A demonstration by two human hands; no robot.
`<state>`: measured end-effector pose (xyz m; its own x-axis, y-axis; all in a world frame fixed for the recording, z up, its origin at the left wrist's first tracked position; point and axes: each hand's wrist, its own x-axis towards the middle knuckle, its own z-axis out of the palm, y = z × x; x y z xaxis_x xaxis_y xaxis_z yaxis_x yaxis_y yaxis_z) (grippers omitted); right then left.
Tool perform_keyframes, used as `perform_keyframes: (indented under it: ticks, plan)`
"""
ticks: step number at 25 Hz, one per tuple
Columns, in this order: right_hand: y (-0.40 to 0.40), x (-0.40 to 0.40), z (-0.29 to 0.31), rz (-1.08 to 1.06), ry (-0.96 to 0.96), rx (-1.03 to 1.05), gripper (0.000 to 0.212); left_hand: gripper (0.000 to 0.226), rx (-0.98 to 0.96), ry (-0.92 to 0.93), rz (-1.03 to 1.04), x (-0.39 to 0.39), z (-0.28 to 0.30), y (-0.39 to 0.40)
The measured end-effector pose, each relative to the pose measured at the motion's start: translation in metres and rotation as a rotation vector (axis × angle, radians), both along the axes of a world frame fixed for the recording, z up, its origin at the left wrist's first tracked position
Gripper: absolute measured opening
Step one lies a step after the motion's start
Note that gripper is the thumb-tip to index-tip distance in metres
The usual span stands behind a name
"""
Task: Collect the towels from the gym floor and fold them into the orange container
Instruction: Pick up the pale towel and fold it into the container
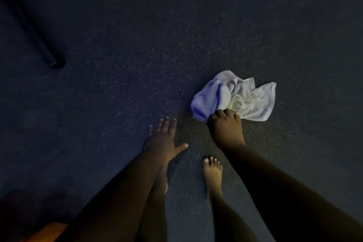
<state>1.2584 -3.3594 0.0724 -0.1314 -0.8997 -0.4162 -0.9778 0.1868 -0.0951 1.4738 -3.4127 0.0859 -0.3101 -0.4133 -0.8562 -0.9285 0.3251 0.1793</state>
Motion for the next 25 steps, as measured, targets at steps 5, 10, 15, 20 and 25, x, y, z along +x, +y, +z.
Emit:
perform_keyframes:
  ticks: [5,10,15,20,25]
  plan:
    - [0.033,0.020,0.143,-0.041,-0.022,0.002,0.013,0.105,-0.070,0.028,0.121,0.015,0.134,0.063]
    - [0.088,0.038,0.259,0.094,-0.053,-0.014,0.019,0.104,-0.137,0.027,0.331,0.038,0.263,0.154]
    - [0.145,0.079,0.368,0.290,-0.131,-0.067,0.016,0.104,-0.199,-0.020,0.558,0.082,0.364,0.266]
    - [0.227,0.156,0.438,0.491,-0.195,-0.128,0.020,0.104,-0.300,-0.032,0.748,0.145,0.427,0.385]
    - [0.323,0.242,0.475,0.624,-0.247,-0.233,0.016,0.104,-0.374,-0.013,0.909,0.230,0.457,0.512]
